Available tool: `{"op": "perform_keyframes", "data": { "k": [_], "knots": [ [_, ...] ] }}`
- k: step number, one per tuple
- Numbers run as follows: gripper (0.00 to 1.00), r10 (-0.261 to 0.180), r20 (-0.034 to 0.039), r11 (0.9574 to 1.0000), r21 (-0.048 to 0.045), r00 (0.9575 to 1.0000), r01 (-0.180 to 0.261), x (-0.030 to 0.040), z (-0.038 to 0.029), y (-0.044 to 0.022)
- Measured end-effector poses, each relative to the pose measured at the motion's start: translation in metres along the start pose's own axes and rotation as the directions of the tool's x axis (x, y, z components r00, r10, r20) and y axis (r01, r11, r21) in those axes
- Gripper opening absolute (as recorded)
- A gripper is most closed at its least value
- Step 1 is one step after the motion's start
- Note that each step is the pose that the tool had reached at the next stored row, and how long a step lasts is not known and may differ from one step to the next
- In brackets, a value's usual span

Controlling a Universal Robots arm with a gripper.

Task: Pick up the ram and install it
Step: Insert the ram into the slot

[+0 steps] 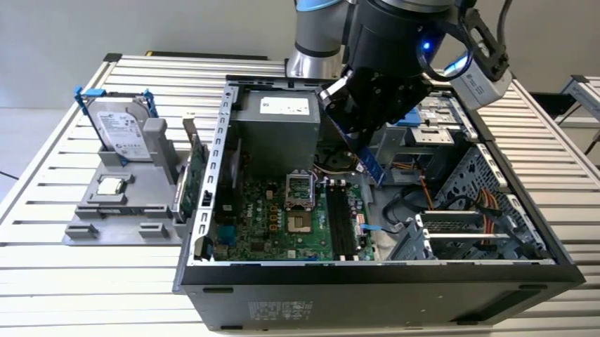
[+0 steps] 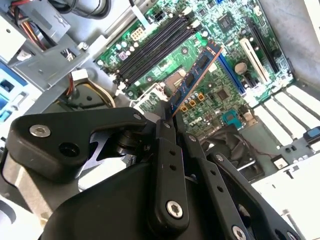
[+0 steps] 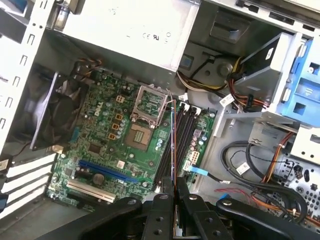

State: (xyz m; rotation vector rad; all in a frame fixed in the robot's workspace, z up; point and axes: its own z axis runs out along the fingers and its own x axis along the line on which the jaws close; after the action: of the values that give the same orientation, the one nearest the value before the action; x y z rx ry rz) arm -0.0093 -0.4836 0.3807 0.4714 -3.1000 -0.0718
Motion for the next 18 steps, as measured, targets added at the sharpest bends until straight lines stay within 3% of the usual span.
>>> {"op": "perform_keyframes", "data": {
  "k": [9,18],
  "knots": [
    [0.00,0.094,0.0044,0.9956,0.0000,0.9956,-0.094,0.0000,0.0000,0.0000],
    [0.00,0.181,0.0084,0.9835,-0.0004,0.9834,-0.181,0.0000,0.0000,0.0000]
  ]
}}
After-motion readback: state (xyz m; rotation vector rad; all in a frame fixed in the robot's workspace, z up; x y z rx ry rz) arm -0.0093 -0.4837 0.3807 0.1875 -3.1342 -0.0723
